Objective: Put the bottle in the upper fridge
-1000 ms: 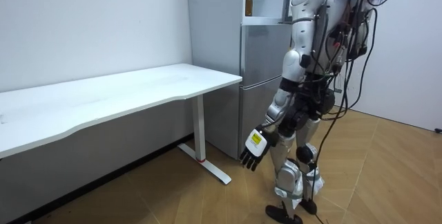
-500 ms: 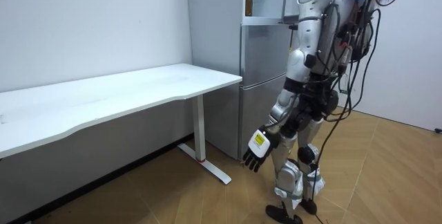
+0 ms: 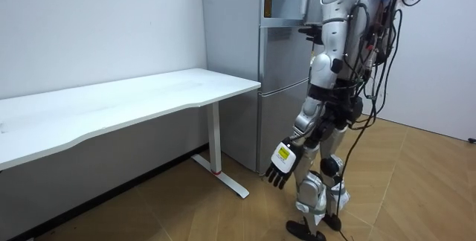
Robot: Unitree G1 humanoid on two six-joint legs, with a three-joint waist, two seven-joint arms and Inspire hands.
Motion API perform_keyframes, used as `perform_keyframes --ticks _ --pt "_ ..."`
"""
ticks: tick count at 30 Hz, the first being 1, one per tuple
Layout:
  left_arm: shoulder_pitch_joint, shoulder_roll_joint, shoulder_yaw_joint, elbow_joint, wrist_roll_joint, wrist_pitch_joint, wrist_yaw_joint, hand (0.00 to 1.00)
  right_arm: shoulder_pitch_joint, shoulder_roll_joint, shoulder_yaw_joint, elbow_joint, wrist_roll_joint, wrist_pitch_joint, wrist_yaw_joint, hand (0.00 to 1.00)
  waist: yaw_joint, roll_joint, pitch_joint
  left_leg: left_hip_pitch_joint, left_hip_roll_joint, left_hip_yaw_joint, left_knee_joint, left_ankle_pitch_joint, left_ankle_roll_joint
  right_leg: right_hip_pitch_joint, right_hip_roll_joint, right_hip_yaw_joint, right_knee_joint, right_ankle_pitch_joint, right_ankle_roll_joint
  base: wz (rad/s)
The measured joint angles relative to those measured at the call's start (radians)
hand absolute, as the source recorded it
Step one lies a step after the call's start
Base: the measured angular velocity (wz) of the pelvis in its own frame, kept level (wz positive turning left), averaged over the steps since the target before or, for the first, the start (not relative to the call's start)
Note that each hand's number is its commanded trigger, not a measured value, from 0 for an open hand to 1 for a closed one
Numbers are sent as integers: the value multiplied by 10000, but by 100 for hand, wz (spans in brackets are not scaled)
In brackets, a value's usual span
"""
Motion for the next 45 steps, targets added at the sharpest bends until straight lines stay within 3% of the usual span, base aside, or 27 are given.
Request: perform_keyframes --ticks 4,12,17,24,29,32,34,37,40,45 --pt "-61 43 16 -11 127 306 -14 0 11 -111 85 -58 -222 0 456 0 -85 -61 57 -52 32 -6 -18 -66 -84 12 19 -41 -45 -40 -36 -1" --pt "-201 47 7 -100 401 639 -17 0 23 -110 87 -40 -274 4 941 0 -264 88 30 22 31 -23 -69 -87 -79 83 28 -13 -129 -39 -35 -1" --pt "-146 38 -195 -273 403 698 -13 0 23 -111 70 59 -268 4 1182 0 -274 185 -27 59 40 -25 -62 -85 -82 132 29 -32 -134 -40 -36 0" --pt "-15 40 -183 -507 489 750 13 0 120 -106 -104 175 -267 2 1615 0 -287 141 -20 73 39 -24 -61 -86 -83 148 30 -29 -146 -41 -37 0" --pt "-17 42 -166 -542 459 833 94 0 149 -104 -158 483 60 -342 1922 0 -296 101 -25 179 43 -21 -65 -92 -88 196 28 -14 -156 -40 -38 0" --pt "202 66 -167 -824 489 976 167 0 171 -91 -152 1347 114 -901 2313 0 -362 79 -57 338 49 -45 -78 -142 -104 455 18 -47 -376 -28 -28 5" --pt "396 68 -152 -1047 507 1135 286 0 186 -88 -173 2141 187 -989 2378 0 -416 108 -179 388 58 -83 -57 -203 -100 579 3 -65 -489 -18 -10 6" --pt "434 65 -71 -1259 532 1291 343 0 193 -73 -204 3203 282 -973 2514 0 -446 89 -169 407 43 -184 -20 -230 -84 671 12 -67 -502 -6 12 9" --pt "447 51 30 -1278 557 1373 395 0 321 201 -219 4838 681 -775 2667 0 -557 118 -152 378 10 -293 8 -233 -69 722 9 -186 -481 8 31 11" --pt "434 -8 25 -1280 557 1417 398 0 587 243 -226 5166 967 -639 2670 0 -596 168 -78 350 9 -296 6 -234 -66 740 1 -164 -486 6 32 0"
